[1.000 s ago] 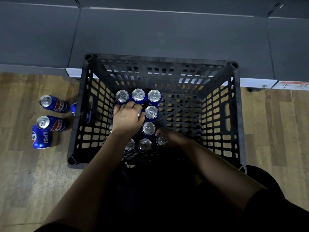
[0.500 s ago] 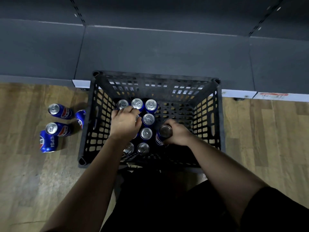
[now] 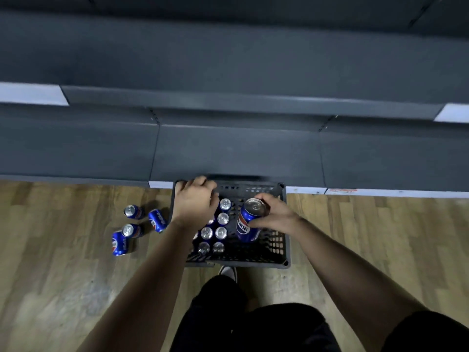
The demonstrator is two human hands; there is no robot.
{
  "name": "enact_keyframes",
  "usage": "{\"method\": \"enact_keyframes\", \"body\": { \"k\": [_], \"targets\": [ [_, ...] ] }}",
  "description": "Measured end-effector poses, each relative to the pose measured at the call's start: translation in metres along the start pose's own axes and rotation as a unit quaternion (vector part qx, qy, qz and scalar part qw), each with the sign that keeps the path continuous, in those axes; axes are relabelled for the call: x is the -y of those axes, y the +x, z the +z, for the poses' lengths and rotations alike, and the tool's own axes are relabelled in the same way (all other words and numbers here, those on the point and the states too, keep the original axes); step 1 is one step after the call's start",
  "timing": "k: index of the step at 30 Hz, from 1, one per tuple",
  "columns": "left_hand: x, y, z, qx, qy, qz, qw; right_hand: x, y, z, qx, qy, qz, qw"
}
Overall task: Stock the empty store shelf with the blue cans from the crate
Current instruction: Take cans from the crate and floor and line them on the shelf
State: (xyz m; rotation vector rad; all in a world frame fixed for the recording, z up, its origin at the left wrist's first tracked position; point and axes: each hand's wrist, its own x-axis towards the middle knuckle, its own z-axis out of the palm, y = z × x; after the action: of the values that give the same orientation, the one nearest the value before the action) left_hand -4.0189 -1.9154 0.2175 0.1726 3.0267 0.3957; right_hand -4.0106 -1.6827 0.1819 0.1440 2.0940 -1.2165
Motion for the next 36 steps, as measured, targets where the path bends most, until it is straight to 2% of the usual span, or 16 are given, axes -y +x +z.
{"method": "enact_keyframes", "body": {
  "k": [3,9,16,24,36],
  "targets": [
    [-0.021,0.009,-0.069,-0.007,0.000,0.015,1.000,0.060,-0.035,-0.028,-0.019,0.024,-0.026,0.999],
    [-0.051,0.030,-0.186,-0.071,0.009,0.041,0.997,0.168,-0.088,-0.082,-0.056,0.031,-0.095,0.993],
    [-0.068,0.057,-0.286,-0.135,0.028,0.078,0.987,0.275,-0.129,-0.131,-0.105,0.045,-0.190,0.975],
    [-0.074,0.095,-0.359,-0.219,0.021,0.105,0.970,0.370,-0.161,-0.177,-0.156,0.054,-0.294,0.941],
    [-0.074,0.148,-0.419,-0.269,0.024,0.085,0.959,0.460,-0.165,-0.244,-0.224,0.048,-0.370,0.900]
  ]
}}
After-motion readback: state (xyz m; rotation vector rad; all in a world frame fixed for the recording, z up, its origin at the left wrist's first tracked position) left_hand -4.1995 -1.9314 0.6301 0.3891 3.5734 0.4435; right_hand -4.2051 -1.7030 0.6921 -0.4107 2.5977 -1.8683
